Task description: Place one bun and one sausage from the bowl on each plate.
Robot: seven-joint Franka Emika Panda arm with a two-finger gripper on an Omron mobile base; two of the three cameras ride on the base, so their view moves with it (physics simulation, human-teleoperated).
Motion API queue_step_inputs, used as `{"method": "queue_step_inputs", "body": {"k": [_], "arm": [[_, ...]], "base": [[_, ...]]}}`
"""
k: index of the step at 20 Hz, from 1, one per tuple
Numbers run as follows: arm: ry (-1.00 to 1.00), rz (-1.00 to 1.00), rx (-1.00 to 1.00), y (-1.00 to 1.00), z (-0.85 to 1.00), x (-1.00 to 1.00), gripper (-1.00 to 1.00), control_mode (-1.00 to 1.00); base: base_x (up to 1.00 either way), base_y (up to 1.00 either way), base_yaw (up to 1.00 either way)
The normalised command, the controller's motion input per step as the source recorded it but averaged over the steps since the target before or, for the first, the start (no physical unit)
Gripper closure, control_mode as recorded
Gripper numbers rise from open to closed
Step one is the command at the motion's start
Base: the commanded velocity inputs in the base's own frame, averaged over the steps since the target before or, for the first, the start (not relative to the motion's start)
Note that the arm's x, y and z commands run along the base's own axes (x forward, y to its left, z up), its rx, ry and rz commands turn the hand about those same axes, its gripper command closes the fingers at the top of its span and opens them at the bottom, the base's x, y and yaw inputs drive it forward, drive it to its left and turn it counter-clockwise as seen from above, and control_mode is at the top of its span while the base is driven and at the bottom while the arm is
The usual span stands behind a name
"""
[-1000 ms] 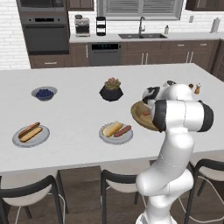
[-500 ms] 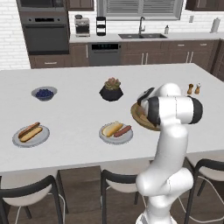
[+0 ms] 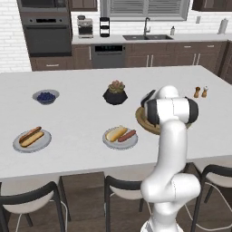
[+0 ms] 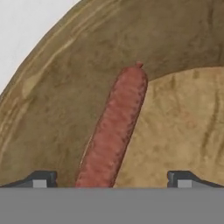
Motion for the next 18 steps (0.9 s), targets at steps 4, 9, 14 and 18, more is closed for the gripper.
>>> {"method": "queue_step_inputs", "body": {"k": [4, 9, 14, 18], "arm": [[0.09, 0.00, 0.00, -0.08, -0.21, 0.54, -1.00, -1.00], [0.03, 0.00, 0.00, -0.01, -0.33, 0.24, -1.00, -1.00], [0.00, 0.00, 0.00, 0.00, -0.63, -0.28, 1.00, -1.00], [-0.02, -0.02, 0.00, 0.00, -0.46, -0.23, 1.00, -1.00]], "base": [[0.00, 0.00, 0.00], [0.00, 0.00, 0.00], [0.00, 0.00, 0.00], [0.00, 0.00, 0.00]]}}
